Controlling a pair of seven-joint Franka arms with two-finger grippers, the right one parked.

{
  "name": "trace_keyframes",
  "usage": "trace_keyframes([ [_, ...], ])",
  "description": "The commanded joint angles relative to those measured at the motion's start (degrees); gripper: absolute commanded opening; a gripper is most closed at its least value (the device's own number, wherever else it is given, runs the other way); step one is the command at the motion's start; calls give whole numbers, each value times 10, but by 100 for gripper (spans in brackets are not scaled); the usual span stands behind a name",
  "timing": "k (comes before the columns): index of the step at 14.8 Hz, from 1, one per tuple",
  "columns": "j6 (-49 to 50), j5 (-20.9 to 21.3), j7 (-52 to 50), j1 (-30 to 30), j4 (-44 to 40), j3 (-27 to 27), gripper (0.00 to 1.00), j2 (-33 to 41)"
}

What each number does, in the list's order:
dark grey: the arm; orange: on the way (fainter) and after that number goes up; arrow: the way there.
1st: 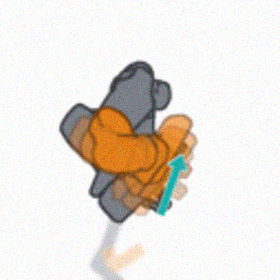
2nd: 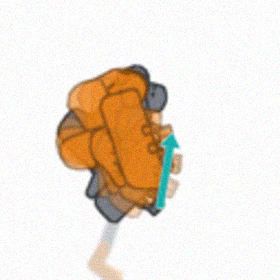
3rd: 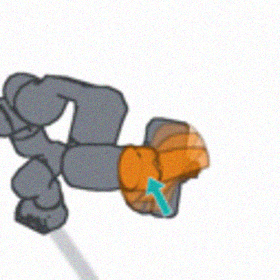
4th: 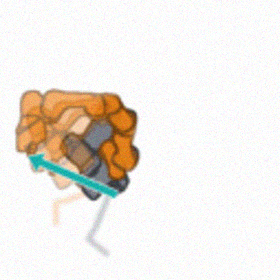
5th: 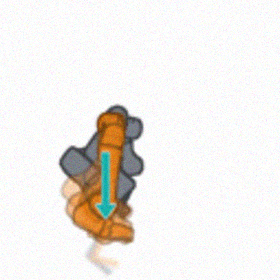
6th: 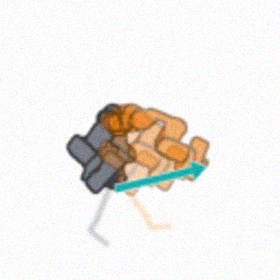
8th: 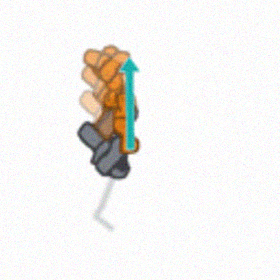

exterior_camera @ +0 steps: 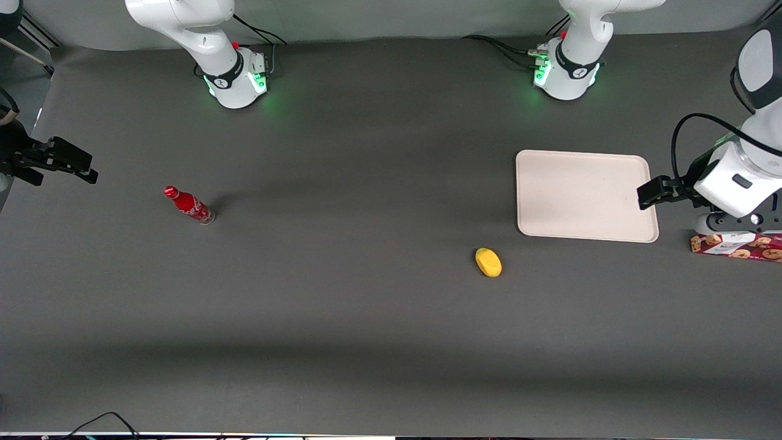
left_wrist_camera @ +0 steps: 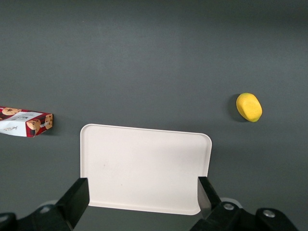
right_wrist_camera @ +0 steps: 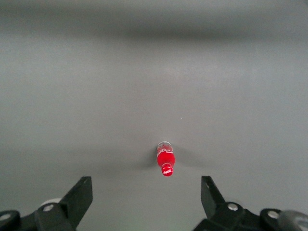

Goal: Place red cookie box on tray
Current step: 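Move the left gripper off the tray toward the red cookie box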

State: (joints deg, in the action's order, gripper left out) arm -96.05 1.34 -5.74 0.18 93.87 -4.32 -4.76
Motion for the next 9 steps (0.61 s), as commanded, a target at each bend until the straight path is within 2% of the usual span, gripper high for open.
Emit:
trace_keyframes([
  [1, 15, -3, 0, 9, -11, 7, 100, -1],
  [9, 15, -2, 6, 9, -10, 7, 100, -2],
])
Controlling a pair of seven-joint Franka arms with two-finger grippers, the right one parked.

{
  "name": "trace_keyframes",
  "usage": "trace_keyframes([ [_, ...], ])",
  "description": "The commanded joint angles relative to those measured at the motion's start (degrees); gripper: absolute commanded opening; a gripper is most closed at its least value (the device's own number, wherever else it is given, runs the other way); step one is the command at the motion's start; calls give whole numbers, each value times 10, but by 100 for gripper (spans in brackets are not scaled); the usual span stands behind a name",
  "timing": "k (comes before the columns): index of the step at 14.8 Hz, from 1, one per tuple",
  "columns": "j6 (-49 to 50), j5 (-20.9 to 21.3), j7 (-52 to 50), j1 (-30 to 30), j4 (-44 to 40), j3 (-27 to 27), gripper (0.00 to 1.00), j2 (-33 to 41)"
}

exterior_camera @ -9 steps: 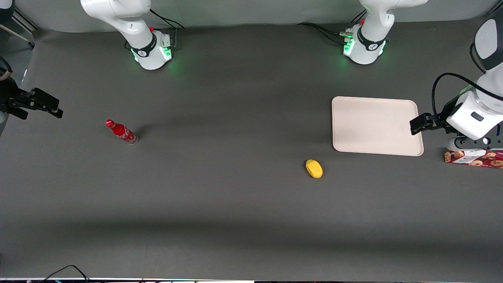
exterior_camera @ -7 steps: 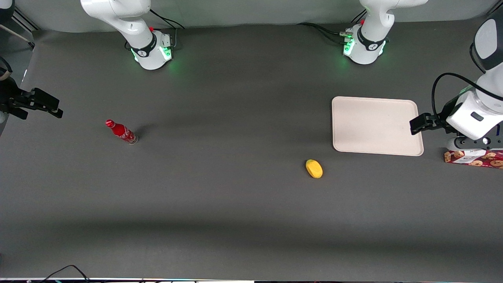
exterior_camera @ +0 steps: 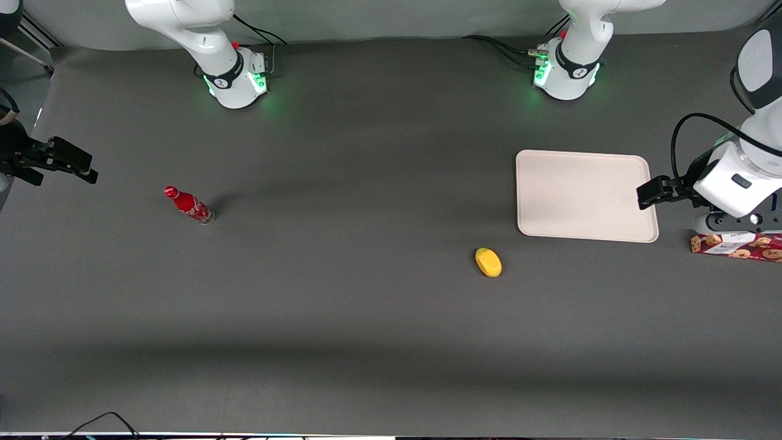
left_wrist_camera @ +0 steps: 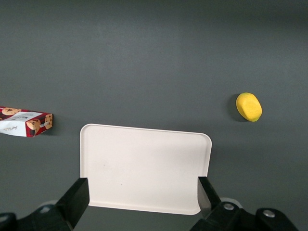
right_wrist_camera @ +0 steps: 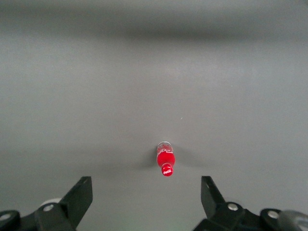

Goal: Place red cookie box on tray
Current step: 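Move the left gripper off the tray toward the red cookie box, then lower the open left gripper over the red tartan cookie box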

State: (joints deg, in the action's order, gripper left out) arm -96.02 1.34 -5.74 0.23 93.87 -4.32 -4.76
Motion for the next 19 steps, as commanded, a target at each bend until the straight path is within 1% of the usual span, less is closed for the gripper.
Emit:
trace_keyframes([
  [1, 15, -2, 6, 9, -10, 7, 100, -2],
  [6, 15, 2, 5, -5, -11, 14, 100, -3],
  [13, 15, 3, 5, -117, -11, 13, 100, -8],
  [17, -2, 5, 12, -199, -12, 13, 100, -13],
  [19, -9, 3, 1, -216, -22, 18, 100, -29],
])
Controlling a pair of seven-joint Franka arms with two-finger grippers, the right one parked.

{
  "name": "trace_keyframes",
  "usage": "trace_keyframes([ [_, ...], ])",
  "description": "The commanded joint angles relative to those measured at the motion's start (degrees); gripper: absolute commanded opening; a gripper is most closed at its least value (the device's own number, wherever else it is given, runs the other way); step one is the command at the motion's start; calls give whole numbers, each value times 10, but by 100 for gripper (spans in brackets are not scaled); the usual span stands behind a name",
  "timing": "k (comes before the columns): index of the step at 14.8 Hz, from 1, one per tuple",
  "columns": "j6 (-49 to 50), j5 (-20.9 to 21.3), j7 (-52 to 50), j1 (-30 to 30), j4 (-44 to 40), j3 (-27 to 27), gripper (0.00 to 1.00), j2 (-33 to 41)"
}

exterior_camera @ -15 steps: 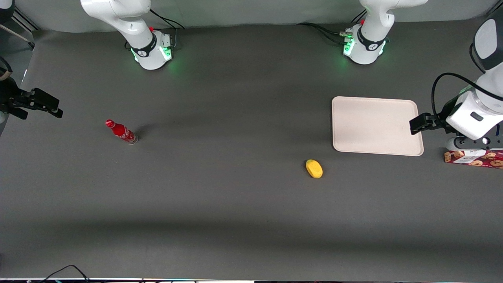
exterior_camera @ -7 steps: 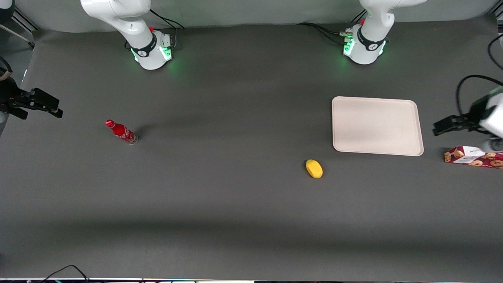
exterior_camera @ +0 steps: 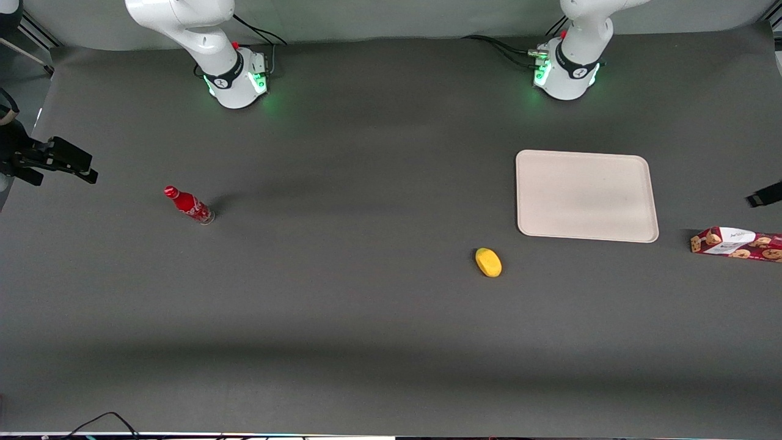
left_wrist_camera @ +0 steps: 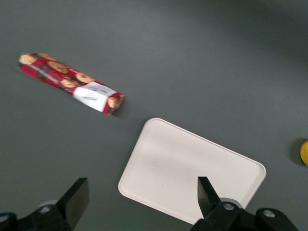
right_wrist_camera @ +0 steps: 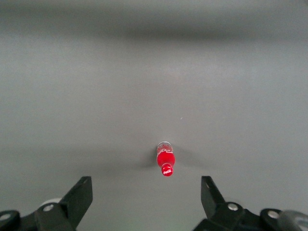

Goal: Place red cookie box on tray
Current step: 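Lower the open left gripper over the red tartan cookie box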

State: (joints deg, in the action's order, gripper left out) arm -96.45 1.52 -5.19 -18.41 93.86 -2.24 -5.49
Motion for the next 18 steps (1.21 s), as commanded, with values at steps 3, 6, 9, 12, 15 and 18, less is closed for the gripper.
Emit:
trace_keyframes([
  [3, -28, 5, 4, -40, -22, 47, 100, -45],
  [6, -88, -8, -6, -40, -16, 98, 100, -75],
  [9, -135, -49, -71, -40, -15, 126, 100, -110],
  [12, -172, -59, -160, -43, -12, 128, 100, -143],
  [15, -223, -64, -259, -43, 17, 128, 100, -145],
  [18, -282, -66, -284, -39, 47, 152, 100, -149],
])
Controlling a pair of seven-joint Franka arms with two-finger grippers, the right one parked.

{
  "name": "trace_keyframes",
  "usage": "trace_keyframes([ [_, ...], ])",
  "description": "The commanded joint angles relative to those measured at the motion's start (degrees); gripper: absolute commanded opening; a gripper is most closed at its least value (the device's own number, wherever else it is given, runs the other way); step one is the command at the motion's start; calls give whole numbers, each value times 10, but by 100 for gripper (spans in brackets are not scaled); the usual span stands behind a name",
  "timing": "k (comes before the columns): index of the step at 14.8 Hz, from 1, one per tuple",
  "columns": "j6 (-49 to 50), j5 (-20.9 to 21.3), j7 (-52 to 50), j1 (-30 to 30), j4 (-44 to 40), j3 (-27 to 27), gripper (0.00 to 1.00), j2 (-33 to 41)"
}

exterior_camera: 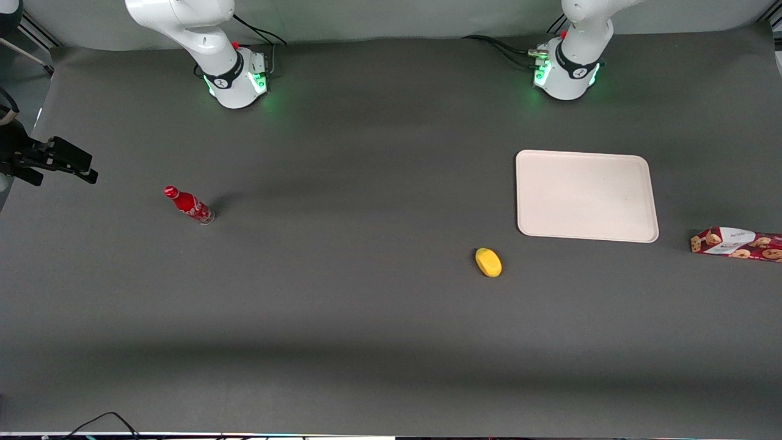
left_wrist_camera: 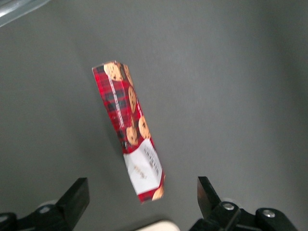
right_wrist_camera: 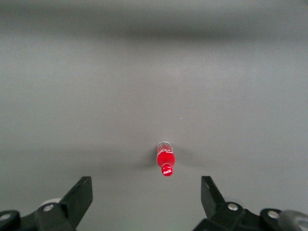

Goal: Place red cookie box on tray
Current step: 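Lower the open left gripper over the red tartan cookie box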

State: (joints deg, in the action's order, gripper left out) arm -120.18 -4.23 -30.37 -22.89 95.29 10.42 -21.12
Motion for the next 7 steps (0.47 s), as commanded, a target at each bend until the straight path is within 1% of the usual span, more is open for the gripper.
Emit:
trace_keyframes([
  [1, -53, -12, -43, 6, 42, 32, 100, 7],
  [4, -70, -16, -83, 6, 69, 33, 100, 7],
  [7, -136, -17, -125, 7, 127, 33, 100, 9],
])
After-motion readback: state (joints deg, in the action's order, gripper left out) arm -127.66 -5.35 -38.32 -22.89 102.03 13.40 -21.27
